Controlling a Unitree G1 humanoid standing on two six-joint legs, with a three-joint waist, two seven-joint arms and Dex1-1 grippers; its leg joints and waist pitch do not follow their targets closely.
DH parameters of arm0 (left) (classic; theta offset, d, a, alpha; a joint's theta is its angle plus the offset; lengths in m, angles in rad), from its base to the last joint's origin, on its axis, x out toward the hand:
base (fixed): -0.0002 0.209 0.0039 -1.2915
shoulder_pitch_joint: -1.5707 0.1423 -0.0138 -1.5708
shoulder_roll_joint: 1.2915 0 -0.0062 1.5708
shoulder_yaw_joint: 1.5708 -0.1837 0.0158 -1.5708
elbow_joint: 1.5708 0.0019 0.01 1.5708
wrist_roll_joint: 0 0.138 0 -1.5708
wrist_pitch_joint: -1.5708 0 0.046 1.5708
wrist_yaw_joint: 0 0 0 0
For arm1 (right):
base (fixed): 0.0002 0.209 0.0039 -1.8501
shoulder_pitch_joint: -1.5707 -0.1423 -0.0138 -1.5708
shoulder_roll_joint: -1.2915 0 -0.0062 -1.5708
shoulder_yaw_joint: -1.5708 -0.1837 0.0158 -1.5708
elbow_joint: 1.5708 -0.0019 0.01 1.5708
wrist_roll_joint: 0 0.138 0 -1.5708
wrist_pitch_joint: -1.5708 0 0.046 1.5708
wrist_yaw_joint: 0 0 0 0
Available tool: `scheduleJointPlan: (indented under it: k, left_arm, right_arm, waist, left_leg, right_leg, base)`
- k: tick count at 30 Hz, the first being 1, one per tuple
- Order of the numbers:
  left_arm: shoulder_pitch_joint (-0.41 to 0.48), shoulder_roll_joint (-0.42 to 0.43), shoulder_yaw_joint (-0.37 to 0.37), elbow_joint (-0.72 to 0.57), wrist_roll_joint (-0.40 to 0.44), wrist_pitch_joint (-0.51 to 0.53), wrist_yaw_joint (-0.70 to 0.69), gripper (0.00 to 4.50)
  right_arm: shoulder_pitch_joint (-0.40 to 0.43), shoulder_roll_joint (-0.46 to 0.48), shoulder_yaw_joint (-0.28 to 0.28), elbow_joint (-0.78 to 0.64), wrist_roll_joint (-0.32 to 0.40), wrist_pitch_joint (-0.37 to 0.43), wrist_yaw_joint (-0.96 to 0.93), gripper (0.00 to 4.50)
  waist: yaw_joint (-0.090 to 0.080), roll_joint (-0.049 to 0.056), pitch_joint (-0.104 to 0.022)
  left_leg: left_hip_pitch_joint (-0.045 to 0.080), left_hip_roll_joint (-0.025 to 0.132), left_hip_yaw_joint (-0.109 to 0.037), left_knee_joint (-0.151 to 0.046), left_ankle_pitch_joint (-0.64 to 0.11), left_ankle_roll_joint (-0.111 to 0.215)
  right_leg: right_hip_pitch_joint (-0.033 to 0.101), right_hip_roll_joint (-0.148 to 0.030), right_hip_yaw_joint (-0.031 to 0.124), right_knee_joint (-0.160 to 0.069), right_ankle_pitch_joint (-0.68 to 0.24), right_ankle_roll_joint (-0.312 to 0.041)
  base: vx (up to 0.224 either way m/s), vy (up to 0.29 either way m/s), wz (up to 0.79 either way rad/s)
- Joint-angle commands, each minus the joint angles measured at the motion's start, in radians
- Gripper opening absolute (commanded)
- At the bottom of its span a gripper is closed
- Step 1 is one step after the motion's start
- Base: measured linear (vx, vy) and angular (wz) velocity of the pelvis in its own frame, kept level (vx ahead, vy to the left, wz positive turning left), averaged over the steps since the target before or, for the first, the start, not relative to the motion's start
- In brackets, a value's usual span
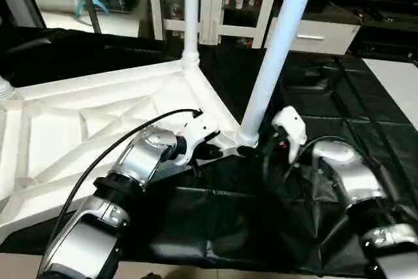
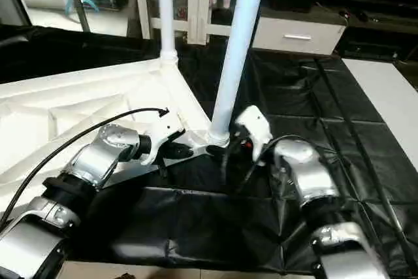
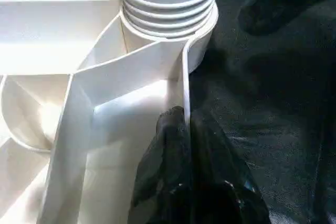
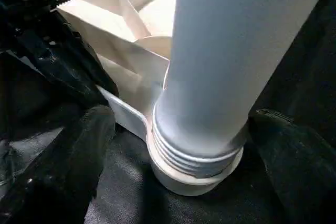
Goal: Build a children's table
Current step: Rotate leg to tighten
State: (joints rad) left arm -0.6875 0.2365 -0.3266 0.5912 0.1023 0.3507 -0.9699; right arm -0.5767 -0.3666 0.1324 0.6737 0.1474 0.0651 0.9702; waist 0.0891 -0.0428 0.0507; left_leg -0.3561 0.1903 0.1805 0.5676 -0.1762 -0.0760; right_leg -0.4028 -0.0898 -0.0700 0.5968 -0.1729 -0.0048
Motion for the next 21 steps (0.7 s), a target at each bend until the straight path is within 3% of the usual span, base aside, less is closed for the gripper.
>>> scheduleJointPlan:
  k: [1, 7, 12, 14, 17, 21]
  left_arm:
    - [0.033, -0.003, -0.056, 0.02, 0.009, 0.023, -0.039, 0.0]
    - [0.043, 0.007, -0.059, 0.002, 0.011, 0.032, -0.055, 0.0]
    - [0.046, 0.013, -0.059, -0.006, 0.011, 0.038, -0.059, 0.0]
    - [0.046, 0.014, -0.059, -0.006, 0.011, 0.038, -0.061, 0.0]
    - [0.048, 0.016, -0.058, -0.011, 0.012, 0.042, -0.062, 0.0]
    - [0.049, 0.018, -0.059, -0.013, 0.012, 0.044, -0.064, 0.0]
  right_arm:
    - [-0.017, -0.003, 0.005, 0.024, -0.001, -0.009, 0.017, 4.44]
    - [-0.108, 0.04, -0.019, 0.171, -0.007, -0.049, 0.021, 4.44]
    - [-0.131, 0.054, -0.023, 0.222, -0.003, -0.061, 0.035, 4.44]
    - [-0.134, 0.054, -0.024, 0.233, -0.004, -0.067, 0.042, 4.08]
    - [-0.138, 0.049, -0.025, 0.252, -0.008, -0.085, 0.069, 4.03]
    - [-0.142, 0.04, -0.029, 0.267, -0.007, -0.097, 0.079, 3.62]
  waist:
    - [0.001, 0.0, -0.063]
    - [0.0, 0.001, -0.065]
    - [0.004, 0.001, -0.065]
    - [0.004, 0.0, -0.066]
    - [0.003, 0.0, -0.066]
    - [0.003, 0.0, -0.066]
  left_leg:
    - [0.003, 0.04, -0.008, -0.057, -0.204, 0.07]
    - [0.005, 0.042, -0.008, -0.056, -0.191, 0.068]
    - [0.004, 0.041, -0.007, -0.055, -0.184, 0.07]
    - [0.004, 0.041, -0.007, -0.055, -0.183, 0.07]
    - [0.004, 0.041, -0.007, -0.054, -0.187, 0.073]
    - [0.005, 0.041, -0.006, -0.054, -0.182, 0.074]
  right_leg:
    - [0.054, -0.06, 0.042, -0.064, -0.165, -0.264]
    - [0.052, -0.059, 0.042, -0.058, -0.141, -0.281]
    - [0.055, -0.06, 0.042, -0.055, -0.125, -0.282]
    - [0.055, -0.059, 0.041, -0.055, -0.128, -0.28]
    - [0.055, -0.06, 0.042, -0.056, -0.139, -0.281]
    - [0.054, -0.06, 0.042, -0.056, -0.14, -0.28]
  base:
    - [0.0, 0.0, 0.0]
    - [0.0, 0.0, 0.0]
    - [0.0, 0.0, 0.0]
    - [0.0, 0.0, 0.0]
    - [0.0, 0.0, 0.0]
    - [0.0, 0.0, 0.0]
